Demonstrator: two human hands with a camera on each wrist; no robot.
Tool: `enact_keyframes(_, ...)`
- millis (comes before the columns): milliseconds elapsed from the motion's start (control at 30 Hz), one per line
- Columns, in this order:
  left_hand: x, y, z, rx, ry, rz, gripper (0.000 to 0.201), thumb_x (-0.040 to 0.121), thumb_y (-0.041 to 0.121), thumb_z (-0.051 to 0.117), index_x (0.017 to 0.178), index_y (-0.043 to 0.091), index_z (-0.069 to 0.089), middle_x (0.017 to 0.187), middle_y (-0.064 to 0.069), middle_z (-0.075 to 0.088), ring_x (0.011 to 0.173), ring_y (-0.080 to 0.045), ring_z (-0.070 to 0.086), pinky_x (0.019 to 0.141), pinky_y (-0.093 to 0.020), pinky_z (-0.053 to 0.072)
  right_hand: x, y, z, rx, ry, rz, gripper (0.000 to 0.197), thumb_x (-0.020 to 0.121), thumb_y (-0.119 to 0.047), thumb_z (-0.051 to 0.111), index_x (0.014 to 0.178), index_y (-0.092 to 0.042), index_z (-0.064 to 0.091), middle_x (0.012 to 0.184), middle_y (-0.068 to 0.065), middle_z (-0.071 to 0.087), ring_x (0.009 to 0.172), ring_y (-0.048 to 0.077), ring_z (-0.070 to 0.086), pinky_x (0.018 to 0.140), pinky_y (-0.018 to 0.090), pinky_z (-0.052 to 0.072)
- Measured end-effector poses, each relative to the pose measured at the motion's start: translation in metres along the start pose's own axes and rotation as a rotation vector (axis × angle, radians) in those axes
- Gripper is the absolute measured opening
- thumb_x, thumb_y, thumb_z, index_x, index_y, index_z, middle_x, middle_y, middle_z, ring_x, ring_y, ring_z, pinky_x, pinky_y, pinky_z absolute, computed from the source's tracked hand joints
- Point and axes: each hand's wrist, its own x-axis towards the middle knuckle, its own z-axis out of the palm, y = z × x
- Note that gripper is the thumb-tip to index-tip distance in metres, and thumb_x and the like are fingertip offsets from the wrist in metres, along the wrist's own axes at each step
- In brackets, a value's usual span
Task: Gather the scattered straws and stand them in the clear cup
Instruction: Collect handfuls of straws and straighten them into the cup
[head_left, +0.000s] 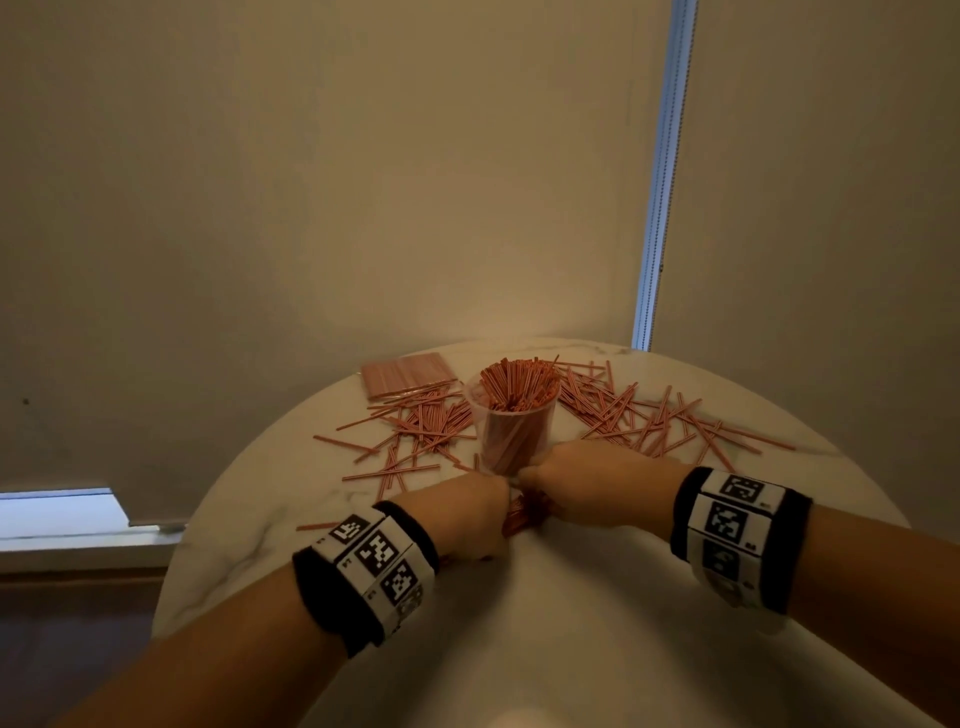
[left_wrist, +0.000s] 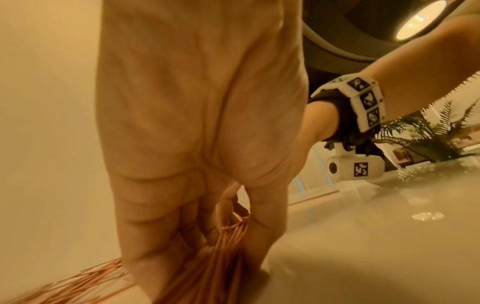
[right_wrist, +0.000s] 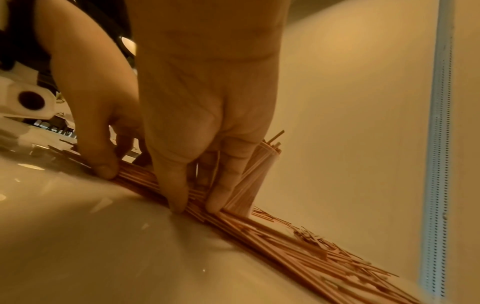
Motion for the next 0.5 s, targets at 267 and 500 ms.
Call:
enact_keyframes(267,-0.013,-0.025,0.004,0.032,0.027,-0.014,0.023,0.098,0.022,0.057,0.119,0.011,0.060,0.105,-0.009,0.065,0.084,-0.022,0.057,0.073,-0.030,0.044,-0.008,-0.012,0.003,0.009,-0.038,0.093,0.039,0.100,-0.019,0.049,0.139,-0.022,0.047,0.118,0.009,0.057,0.097,0.026,0.056,0.079,0.038,0.049)
enact_keyframes(500,-0.020,-0.050,0.008,-0.040,0.049,-0.048,0.007,0.103,0.028,0.046,0.102,0.023,0.050,0.097,0.000,0.056,0.082,-0.015,0.053,0.073,-0.030,0.041,-0.010,-0.010,-0.002,0.064,-0.032,0.150,0.024,0.099,-0.015,0.048,0.120,-0.017,0.060,0.103,0.006,0.061,0.080,0.017,0.051,0.071,0.030,0.044)
